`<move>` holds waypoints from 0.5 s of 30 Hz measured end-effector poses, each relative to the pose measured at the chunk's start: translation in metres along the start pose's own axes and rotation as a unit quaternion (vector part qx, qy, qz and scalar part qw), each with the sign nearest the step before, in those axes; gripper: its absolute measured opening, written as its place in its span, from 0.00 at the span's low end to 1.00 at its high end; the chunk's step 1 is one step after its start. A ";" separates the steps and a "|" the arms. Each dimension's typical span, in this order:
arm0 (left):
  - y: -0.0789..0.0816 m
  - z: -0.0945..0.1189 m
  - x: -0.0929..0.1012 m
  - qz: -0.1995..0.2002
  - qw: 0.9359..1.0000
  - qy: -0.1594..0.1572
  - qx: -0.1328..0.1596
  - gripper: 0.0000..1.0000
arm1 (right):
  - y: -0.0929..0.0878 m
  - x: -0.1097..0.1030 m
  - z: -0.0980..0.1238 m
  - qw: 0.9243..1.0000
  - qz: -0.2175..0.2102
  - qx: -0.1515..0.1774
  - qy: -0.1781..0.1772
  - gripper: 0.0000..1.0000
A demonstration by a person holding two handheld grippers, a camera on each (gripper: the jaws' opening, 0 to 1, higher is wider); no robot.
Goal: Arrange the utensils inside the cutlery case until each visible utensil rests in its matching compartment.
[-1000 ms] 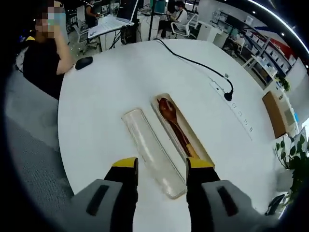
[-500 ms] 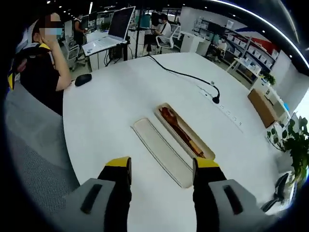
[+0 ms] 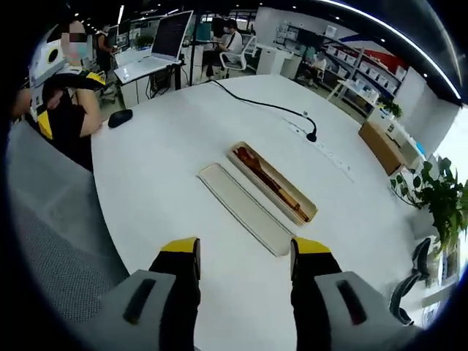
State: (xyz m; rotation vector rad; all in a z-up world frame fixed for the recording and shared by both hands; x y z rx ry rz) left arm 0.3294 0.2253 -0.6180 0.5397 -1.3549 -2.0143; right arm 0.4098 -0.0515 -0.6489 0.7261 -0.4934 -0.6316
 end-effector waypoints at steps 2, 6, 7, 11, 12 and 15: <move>0.001 -0.010 -0.003 -0.014 1.000 -0.006 -0.008 0.82 | 0.002 0.002 0.003 1.000 -0.004 0.006 -0.004 0.47; 0.008 -0.028 -0.008 -0.011 1.000 -0.015 -0.005 0.79 | 0.001 0.008 0.006 1.000 -0.008 0.016 -0.016 0.48; 0.011 -0.034 -0.007 0.010 1.000 -0.025 0.002 0.76 | 0.000 0.010 0.006 1.000 -0.008 0.017 -0.016 0.49; 0.013 -0.056 -0.012 -0.023 1.000 -0.022 -0.002 0.77 | -0.012 0.016 0.002 1.000 -0.005 0.013 -0.005 0.52; 0.012 -0.060 -0.013 -0.027 0.999 -0.019 -0.004 0.78 | -0.014 0.019 0.001 1.000 -0.006 0.014 -0.004 0.51; 0.012 -0.074 -0.013 -0.022 0.999 -0.024 0.009 0.76 | -0.021 0.031 -0.005 0.999 -0.040 0.023 0.000 0.49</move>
Point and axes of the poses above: the point that each gripper's makers call its tool centre point, and the gripper's own axes: z roughly backward along the fingers, x roughly to its right, y roughly out of its top, the point moved 4 cm from there along z, roughly backward along the fingers, and after that the axes turned 8 degrees about x, right-handed, at the moved point
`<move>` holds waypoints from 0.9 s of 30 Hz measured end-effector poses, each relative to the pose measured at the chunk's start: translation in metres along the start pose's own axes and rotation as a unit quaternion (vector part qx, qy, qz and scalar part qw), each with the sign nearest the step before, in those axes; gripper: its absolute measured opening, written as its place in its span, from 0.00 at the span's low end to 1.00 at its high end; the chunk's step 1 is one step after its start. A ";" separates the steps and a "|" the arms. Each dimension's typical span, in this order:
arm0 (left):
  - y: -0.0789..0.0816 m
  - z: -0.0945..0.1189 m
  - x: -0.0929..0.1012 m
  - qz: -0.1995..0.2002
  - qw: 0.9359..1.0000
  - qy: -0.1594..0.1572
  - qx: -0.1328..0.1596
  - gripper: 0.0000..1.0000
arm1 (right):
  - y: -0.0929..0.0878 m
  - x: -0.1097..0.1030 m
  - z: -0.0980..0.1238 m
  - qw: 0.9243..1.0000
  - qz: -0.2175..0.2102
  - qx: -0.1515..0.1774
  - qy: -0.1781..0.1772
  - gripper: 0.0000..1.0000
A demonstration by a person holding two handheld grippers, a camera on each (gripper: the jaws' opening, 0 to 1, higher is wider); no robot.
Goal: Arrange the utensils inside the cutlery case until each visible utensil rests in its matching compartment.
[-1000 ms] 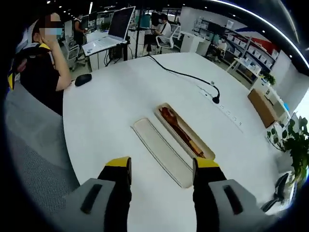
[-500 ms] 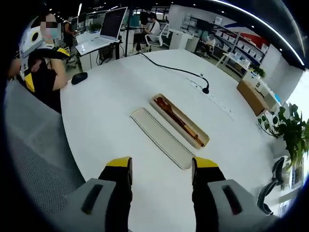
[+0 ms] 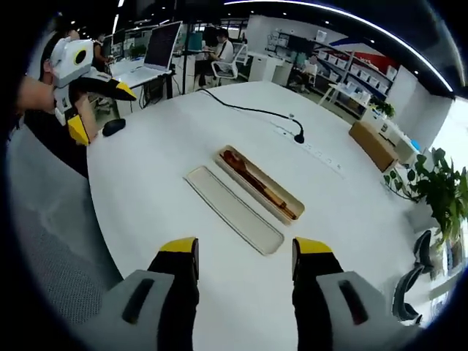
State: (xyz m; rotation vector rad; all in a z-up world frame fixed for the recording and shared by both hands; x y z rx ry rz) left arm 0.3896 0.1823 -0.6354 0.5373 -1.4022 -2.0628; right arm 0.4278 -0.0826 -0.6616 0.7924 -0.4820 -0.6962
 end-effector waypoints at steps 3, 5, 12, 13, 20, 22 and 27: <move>-0.009 -0.014 -0.006 -0.004 1.000 0.016 -0.016 0.80 | -0.006 0.012 -0.008 1.000 -0.019 0.013 0.004 0.52; -0.017 -0.020 -0.010 0.005 0.999 0.033 -0.026 0.80 | -0.010 0.017 -0.015 1.000 -0.016 0.014 0.002 0.49; -0.038 -0.041 -0.016 0.020 0.997 0.046 -0.063 0.78 | -0.033 0.030 -0.044 1.000 -0.002 0.015 0.014 0.48; -0.039 -0.044 -0.017 0.022 0.996 0.045 -0.069 0.77 | -0.036 0.030 -0.045 1.000 -0.005 0.010 0.015 0.48; -0.047 -0.084 -0.033 0.027 0.997 0.009 -0.069 0.74 | -0.053 0.040 -0.060 0.999 -0.026 -0.006 0.018 0.51; -0.054 -0.098 -0.039 0.032 0.997 0.002 -0.075 0.72 | -0.059 0.046 -0.072 1.000 -0.008 -0.012 0.026 0.49; -0.069 -0.126 -0.042 -0.003 0.996 -0.026 -0.091 0.68 | -0.062 0.051 -0.091 0.998 0.020 -0.022 0.048 0.50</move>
Point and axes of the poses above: the point that each gripper's makers call its tool centre point, and the gripper's own axes: z roughly backward along the fingers, x roughly to its right, y roughly out of its top, the point moved 4 cm from there along z, roughly backward along the fingers, and after that the axes turned 8 degrees about x, right-handed, at the moved point
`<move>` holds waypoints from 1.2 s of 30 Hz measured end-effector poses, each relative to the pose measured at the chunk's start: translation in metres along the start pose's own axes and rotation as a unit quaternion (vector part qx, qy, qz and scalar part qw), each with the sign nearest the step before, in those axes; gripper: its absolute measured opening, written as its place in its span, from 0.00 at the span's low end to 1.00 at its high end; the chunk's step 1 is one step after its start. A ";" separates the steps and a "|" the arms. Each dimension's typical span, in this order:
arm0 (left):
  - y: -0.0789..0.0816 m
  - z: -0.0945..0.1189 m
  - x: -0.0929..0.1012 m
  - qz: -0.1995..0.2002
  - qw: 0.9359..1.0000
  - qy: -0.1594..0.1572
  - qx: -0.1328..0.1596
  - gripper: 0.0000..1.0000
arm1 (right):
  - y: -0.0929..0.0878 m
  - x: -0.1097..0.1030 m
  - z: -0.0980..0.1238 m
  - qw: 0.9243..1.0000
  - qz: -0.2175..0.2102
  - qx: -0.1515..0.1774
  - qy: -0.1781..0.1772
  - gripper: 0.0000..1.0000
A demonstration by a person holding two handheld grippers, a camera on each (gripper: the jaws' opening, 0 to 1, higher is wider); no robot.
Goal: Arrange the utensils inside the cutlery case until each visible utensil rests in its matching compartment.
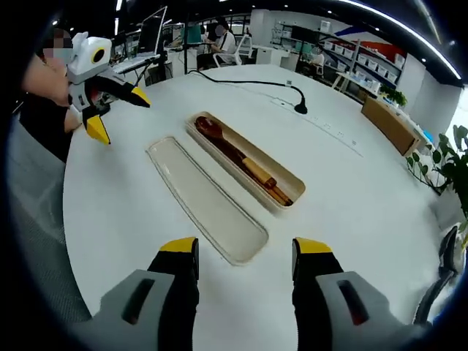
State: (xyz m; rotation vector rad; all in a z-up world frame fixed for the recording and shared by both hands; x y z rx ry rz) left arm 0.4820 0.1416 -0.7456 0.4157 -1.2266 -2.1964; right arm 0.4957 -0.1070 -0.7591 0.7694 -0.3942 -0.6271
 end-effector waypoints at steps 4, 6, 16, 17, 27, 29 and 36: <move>-0.003 -0.021 -0.001 -0.006 1.000 -0.012 -0.006 0.67 | -0.001 -0.001 -0.013 1.000 0.000 -0.003 0.027 0.52; -0.002 -0.029 -0.001 -0.015 1.000 -0.015 -0.009 0.67 | -0.001 -0.001 -0.017 0.999 0.005 -0.004 0.035 0.51; -0.015 -0.046 -0.009 -0.019 0.999 -0.019 -0.033 0.66 | -0.008 -0.001 -0.031 0.997 0.033 -0.026 0.058 0.49; -0.016 -0.046 -0.010 -0.021 0.999 -0.020 -0.032 0.66 | -0.009 0.000 -0.031 0.997 0.035 -0.028 0.059 0.49; -0.022 -0.050 -0.008 -0.042 0.998 -0.027 -0.045 0.62 | -0.010 -0.004 -0.034 0.997 0.033 -0.024 0.068 0.47; -0.020 -0.051 -0.006 -0.041 0.998 -0.031 -0.040 0.60 | -0.010 -0.005 -0.035 0.997 0.023 -0.024 0.069 0.45; -0.016 -0.049 0.000 -0.034 0.999 -0.023 -0.035 0.55 | -0.010 -0.006 -0.034 0.997 0.020 -0.019 0.067 0.44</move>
Point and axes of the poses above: the point that each gripper's makers call its tool centre point, and the gripper's own axes: z roughly backward along the fingers, x roughly to its right, y roughly out of its top, the point moved 4 cm from there along z, roughly backward along the fingers, and after that the axes turned 8 degrees about x, right-handed, at the moved point
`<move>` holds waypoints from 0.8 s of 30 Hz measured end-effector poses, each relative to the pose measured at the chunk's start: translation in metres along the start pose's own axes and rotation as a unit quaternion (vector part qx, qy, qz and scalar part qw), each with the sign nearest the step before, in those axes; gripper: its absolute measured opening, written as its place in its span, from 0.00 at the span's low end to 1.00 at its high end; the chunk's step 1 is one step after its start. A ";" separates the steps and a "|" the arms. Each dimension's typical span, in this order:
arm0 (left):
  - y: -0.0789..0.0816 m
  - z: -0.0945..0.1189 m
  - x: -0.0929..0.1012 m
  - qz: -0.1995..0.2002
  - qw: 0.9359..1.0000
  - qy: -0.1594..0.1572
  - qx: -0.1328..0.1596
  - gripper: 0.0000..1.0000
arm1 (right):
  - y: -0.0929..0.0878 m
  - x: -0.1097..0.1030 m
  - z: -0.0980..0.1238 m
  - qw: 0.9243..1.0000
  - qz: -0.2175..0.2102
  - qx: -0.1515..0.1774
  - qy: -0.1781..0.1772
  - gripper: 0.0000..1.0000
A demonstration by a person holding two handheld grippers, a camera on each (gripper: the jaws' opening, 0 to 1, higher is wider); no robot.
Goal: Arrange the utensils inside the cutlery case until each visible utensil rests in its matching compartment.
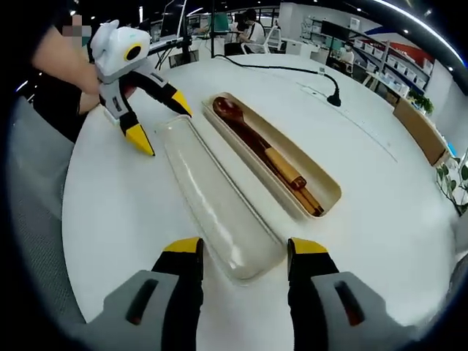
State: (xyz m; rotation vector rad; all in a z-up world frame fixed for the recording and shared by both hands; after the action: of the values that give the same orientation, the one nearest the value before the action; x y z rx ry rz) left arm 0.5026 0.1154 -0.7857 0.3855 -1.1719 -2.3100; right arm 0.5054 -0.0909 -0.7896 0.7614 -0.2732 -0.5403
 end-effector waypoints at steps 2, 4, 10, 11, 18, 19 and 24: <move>-0.002 0.001 -0.001 0.000 1.000 0.006 -0.005 0.50 | -0.001 0.000 0.001 1.000 -0.003 0.003 0.000 0.44; -0.006 -0.002 0.000 -0.001 1.000 0.011 -0.014 0.47 | -0.001 -0.002 0.001 1.000 -0.013 0.003 0.003 0.44; -0.011 -0.009 0.004 0.010 1.000 0.006 -0.021 0.47 | 0.000 -0.004 0.004 0.999 -0.041 -0.003 0.023 0.44; -0.011 -0.009 0.004 0.010 1.000 0.006 -0.023 0.47 | 0.000 -0.005 0.004 0.998 -0.048 -0.004 0.029 0.44; -0.010 -0.009 -0.001 0.038 0.998 0.011 -0.039 0.46 | -0.002 -0.013 0.005 0.998 -0.049 -0.015 0.029 0.44; -0.009 -0.008 -0.001 0.045 0.998 0.012 -0.040 0.46 | -0.003 -0.013 0.005 0.999 -0.035 -0.018 0.027 0.44; -0.007 -0.002 0.000 0.069 0.997 0.001 -0.041 0.46 | -0.006 -0.020 0.006 0.999 0.008 -0.030 0.021 0.44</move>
State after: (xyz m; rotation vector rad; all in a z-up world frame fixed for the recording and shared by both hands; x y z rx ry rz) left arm 0.5015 0.1180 -0.7924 0.2678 -1.0655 -2.2292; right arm 0.4841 -0.0864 -0.7905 0.7112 -0.2222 -0.5146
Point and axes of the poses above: the point that each gripper's makers call its tool centre point, and the gripper's own axes: z roughly backward along the fingers, x roughly to its right, y roughly out of its top, the point moved 4 cm from there along z, roughly backward along the fingers, and after that the axes turned 8 degrees about x, right-handed, at the moved point
